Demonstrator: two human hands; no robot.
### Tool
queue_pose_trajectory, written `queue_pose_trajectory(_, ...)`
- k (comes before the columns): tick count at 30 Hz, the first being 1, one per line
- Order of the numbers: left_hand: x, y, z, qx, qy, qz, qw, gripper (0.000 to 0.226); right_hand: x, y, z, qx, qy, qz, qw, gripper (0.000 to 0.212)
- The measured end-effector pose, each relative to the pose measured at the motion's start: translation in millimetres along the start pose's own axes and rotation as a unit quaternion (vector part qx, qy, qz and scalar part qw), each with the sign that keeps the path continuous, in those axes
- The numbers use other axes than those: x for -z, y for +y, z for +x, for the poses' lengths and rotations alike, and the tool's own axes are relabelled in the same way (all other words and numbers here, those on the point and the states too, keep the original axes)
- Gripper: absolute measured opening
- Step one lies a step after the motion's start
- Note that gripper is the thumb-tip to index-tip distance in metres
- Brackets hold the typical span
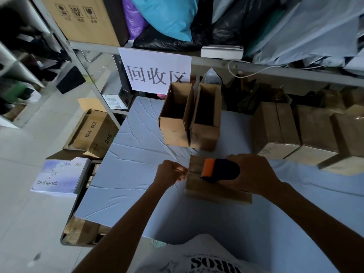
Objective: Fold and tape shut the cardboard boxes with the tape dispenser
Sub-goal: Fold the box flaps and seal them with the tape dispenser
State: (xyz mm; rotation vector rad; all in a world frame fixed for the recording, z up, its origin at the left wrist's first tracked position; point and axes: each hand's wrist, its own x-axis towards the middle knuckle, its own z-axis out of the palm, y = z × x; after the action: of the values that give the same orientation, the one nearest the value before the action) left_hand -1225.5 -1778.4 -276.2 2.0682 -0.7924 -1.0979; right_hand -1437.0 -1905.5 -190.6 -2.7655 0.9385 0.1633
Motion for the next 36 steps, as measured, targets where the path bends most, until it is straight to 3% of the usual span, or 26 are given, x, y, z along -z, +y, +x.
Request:
queue_pose_trajectory(8,-5.7,11.8,5.1,0.032,-0.001,0.07,0.997,0.011,-1.1,-2.3,0.7,-0.001,-0.004,-0.017,1.0,0.07)
queue_pose_trajectory(13,-16.3,10.1,-0.1,0.078,0.06,0.041,0.994,0.053,-1.5,-3.8,2.2,0.001,-0.002,-0.014,1.0,0.071)
queue_pose_trajectory(15,-15.7,8.5,-3.1,0.06,0.071,0.06,0.994,0.06,-2.1,-4.2,2.8,0.002,0.001,-0.01,1.0,0.07)
queue_pose_trajectory(19,-18.2,5.0,-10.7,0.012,0.088,0.117,0.989,0.054,-4.5,-4.1,4.2,0.004,0.007,0.002,1.0,0.069)
queue_pose_trajectory(24,-28.0,6.7,-16.1,-0.006,0.15,-0.001,0.989,0.01,-8.6,-1.0,4.8,0.002,0.02,0.006,1.0,0.068)
queue_pose_trajectory(26,-32.5,10.5,-16.2,0.004,0.156,-0.047,0.987,0.027,-10.0,0.7,4.3,0.004,0.023,0.01,1.0,0.067)
queue_pose_trajectory(28,-35.8,14.9,-17.3,0.01,0.149,-0.025,0.989,0.042,-10.9,1.9,2.5,0.006,0.031,0.008,0.999,0.065)
queue_pose_trajectory(32,-37.2,20.4,-14.5,0.01,0.135,0.065,0.989,0.028,-10.9,-0.8,0.2,0.003,0.032,-0.003,0.999,0.062)
queue_pose_trajectory(36,-39.0,21.5,-14.8,0.022,0.14,0.108,0.984,0.028,-6.8,-12.6,5.1,-0.01,-0.014,-0.026,0.999,0.052)
